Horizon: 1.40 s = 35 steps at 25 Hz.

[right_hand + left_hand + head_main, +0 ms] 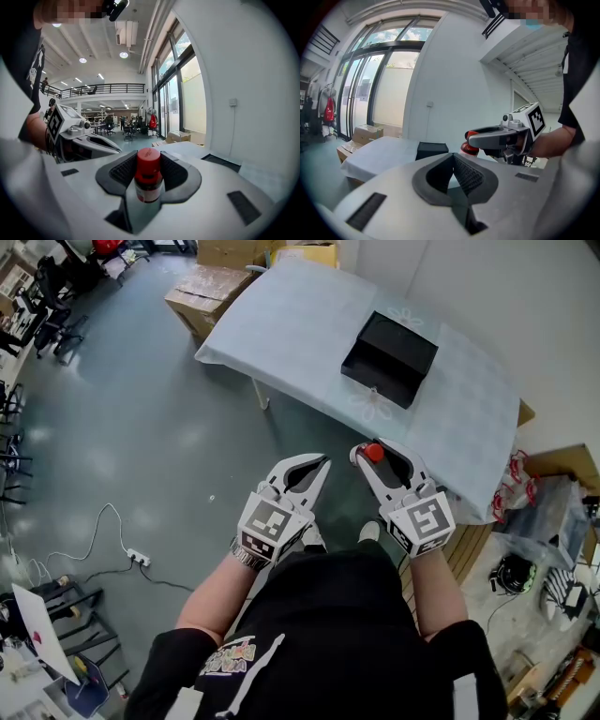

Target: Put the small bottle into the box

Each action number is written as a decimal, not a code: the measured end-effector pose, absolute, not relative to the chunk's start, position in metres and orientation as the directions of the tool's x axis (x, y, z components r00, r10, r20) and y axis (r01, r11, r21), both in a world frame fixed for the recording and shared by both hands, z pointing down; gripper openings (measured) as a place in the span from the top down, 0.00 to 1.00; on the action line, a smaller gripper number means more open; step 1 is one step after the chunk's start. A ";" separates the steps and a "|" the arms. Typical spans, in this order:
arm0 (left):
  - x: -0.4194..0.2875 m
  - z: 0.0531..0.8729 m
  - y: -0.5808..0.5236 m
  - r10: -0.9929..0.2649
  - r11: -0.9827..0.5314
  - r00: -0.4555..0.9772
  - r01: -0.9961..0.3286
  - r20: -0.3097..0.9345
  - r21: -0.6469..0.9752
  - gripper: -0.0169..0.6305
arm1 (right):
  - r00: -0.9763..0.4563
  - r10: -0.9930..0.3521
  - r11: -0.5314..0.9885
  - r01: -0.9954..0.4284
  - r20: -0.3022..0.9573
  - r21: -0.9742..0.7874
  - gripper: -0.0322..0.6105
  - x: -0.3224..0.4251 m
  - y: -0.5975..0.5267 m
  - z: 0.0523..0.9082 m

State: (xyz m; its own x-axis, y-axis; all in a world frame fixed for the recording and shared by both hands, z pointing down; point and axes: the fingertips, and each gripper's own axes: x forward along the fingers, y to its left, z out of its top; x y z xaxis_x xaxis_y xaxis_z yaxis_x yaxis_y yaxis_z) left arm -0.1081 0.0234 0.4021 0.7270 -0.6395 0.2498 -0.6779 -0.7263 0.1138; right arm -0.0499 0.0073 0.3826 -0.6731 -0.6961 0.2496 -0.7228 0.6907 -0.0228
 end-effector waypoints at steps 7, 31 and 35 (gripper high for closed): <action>-0.120 0.408 0.005 -0.652 -0.710 0.716 -0.692 0.251 0.128 0.96 | -0.685 -0.682 0.703 -0.711 0.256 -0.029 0.71 -0.065 -0.014 0.388; -0.039 0.450 -0.155 -0.689 -0.631 0.654 -0.753 0.313 0.184 0.96 | -0.720 -0.601 0.745 -0.662 0.346 -0.083 0.71 0.017 -0.201 0.446; -0.029 0.461 -0.182 -0.694 -0.613 0.642 -0.765 0.327 0.200 0.96 | -0.722 -0.585 0.750 -0.655 0.370 -0.092 0.71 0.027 -0.233 0.466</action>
